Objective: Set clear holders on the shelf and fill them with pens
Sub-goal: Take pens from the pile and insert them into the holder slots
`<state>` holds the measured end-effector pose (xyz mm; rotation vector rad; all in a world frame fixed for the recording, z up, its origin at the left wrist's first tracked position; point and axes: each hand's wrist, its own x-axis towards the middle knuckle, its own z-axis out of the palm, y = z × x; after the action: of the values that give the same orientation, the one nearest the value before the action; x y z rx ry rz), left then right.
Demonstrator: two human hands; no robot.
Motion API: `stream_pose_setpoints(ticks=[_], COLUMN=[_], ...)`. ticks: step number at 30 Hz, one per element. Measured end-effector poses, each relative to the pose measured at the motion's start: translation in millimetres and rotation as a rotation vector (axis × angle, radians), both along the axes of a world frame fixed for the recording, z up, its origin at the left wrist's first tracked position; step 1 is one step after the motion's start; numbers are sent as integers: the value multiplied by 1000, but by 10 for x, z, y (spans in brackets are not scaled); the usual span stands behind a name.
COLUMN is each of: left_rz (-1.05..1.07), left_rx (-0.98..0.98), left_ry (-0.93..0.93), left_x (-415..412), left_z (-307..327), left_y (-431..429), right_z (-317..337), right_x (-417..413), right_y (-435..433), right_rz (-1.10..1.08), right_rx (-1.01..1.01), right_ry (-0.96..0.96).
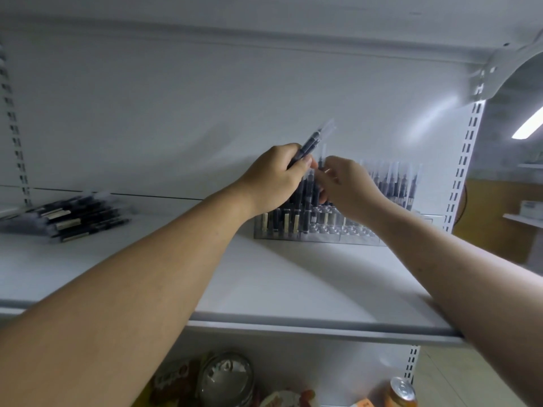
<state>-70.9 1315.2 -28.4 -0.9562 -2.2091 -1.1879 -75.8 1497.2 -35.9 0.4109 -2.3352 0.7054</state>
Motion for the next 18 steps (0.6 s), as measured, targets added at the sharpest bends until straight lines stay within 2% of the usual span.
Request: stream_pose_setpoints(ticks=[11, 18], left_rz=[-25, -95], left_rx=[-6, -5], left_ry=[-19, -104], left_x=[-5, 2], left_z=[-8, 7], left_y=[-6, -8], right_z=[-8, 69], right_x=[-49, 29], right_y=[65, 198], right_rz=[-42, -39], right_rx=[55, -43], right_ry=[-34, 92])
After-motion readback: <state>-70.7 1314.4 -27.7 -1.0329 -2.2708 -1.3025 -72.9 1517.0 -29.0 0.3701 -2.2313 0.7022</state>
